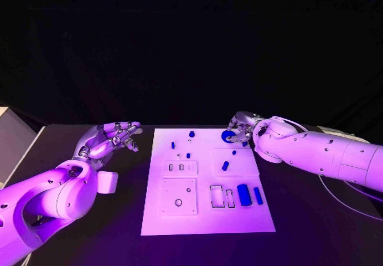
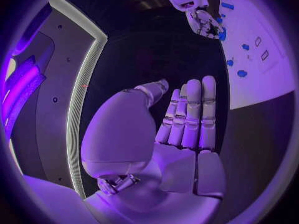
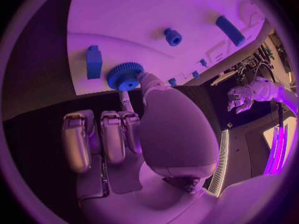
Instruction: Assemble the parts on the task board
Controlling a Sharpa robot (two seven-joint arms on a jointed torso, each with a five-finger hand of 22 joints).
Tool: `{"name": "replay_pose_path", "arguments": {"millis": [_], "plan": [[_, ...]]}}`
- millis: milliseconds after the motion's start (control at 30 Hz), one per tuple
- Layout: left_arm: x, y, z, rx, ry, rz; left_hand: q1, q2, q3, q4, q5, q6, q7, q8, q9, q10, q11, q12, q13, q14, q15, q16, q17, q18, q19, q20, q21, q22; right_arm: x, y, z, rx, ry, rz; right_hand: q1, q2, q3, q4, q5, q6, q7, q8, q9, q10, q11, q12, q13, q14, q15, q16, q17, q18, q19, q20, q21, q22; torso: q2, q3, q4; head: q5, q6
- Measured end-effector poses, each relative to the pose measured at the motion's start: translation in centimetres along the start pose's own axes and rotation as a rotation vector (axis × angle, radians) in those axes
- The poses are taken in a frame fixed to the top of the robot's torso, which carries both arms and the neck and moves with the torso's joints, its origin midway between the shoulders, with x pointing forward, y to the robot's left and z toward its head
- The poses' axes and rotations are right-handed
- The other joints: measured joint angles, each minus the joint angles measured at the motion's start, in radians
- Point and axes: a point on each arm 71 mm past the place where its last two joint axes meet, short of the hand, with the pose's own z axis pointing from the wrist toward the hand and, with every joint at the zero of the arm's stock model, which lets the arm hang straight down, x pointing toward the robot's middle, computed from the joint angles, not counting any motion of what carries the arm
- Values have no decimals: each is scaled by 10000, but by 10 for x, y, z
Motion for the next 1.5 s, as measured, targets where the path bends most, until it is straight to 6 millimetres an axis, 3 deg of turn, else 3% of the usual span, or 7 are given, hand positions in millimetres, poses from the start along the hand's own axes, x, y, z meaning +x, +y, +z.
{"name": "replay_pose_path", "arguments": {"millis": [333, 567, 733, 833, 1033, 1300, 1500], "plan": [[0, 0, 0, -2, -7, 9, 0, 0, 0, 0, 0, 0, 0, 0, -1, 0, 0, 0, 0, 0, 0, 41, -19, 1, -71, -3, 49, 22, 1, -1, -1, -19, 42, -25, -53, -52, 115, -1, 1214, -37, 36, -1, -15, 0, 0, 0, 8, 0, 0, 0, -1, 0, 0, 0, 0, 8, -2, -6, 1, -12, -2], [-1, 0, -1, -2, -15, 17, 0, 0, 0, 0, 0, 0, 0, 0, -1, 0, 0, 0, -1, 0, 0, 41, -19, 0, -71, -2, 49, 21, 1, -2, -1, -7, 77, -30, -106, -105, 754, -19, 2442, -37, 36, 79, -20, 1, 0, 0, 7, 0, 0, 0, -1, 0, 0, -1, 39, 8, -5, -11, 6, -24, -4], [-1, 0, -1, -3, -19, 22, 0, 0, 0, 0, 0, 0, 0, 0, -1, 0, 0, 0, -1, 0, 0, 41, -18, 1, -71, -2, 48, 20, 2, -2, -1, -3, 86, -24, -9, -202, 1246, -54, 2859, -31, 29, 123, -58, 1, 0, 0, 7, 0, 0, 0, -1, 0, 0, -1, 42, 7, -8, -15, 8, -15, -5], [-1, 0, -1, -3, -20, 24, 0, 0, 0, 0, 0, 0, 0, 0, 6, 0, 0, 0, -1, 0, 0, 41, -18, 0, -71, -2, 48, 20, 2, -2, -1, -23, 82, -15, 13, -223, 1383, -88, 2876, 6, -7, 162, -61, 1, 0, 0, 7, 0, 0, 0, -1, 0, 0, -1, 79, 7, -9, -15, 8, -6, 3], [-1, -1, -1, -3, -22, 27, 0, 0, 0, 0, 0, 0, 0, 0, 6, 0, 0, 0, -1, 0, 0, 41, -27, 0, -71, -1, 48, 34, 4, 7, -3, -291, 27, 39, -119, -355, 1595, -95, 2322, 139, -61, 271, -37, 1, 0, 0, 5, 0, -1, 0, -2, 0, 0, -1, 78, 6, -9, -16, 1, 7, 25], [-1, -1, -1, -3, -23, 32, 0, 0, 0, 0, 0, 0, 0, 0, 5, 0, 0, 0, -1, 0, 0, 41, -27, 0, -70, -1, 47, 33, 4, 29, -9, -999, -347, 16, -119, -355, 1687, -140, 2249, 208, -98, 340, -6, 0, 0, 0, 4, 0, 0, 41, -2, 0, 0, -2, 78, 5, -12, -19, 1, -14, 42], [-1, -1, -2, -2, -20, 33, 0, 0, 0, 0, 0, 0, 0, 0, 5, 0, 0, 0, -1, 0, 0, 41, -26, 1, -70, -2, 47, 32, 3, 57, -15, -1780, -712, -74, -119, -355, 1742, -141, 2210, 277, -94, 378, -7, 0, 0, 0, 4, 0, 0, 41, -2, 0, 0, -2, 78, 4, -16, -25, 1, -12, 61]]}}
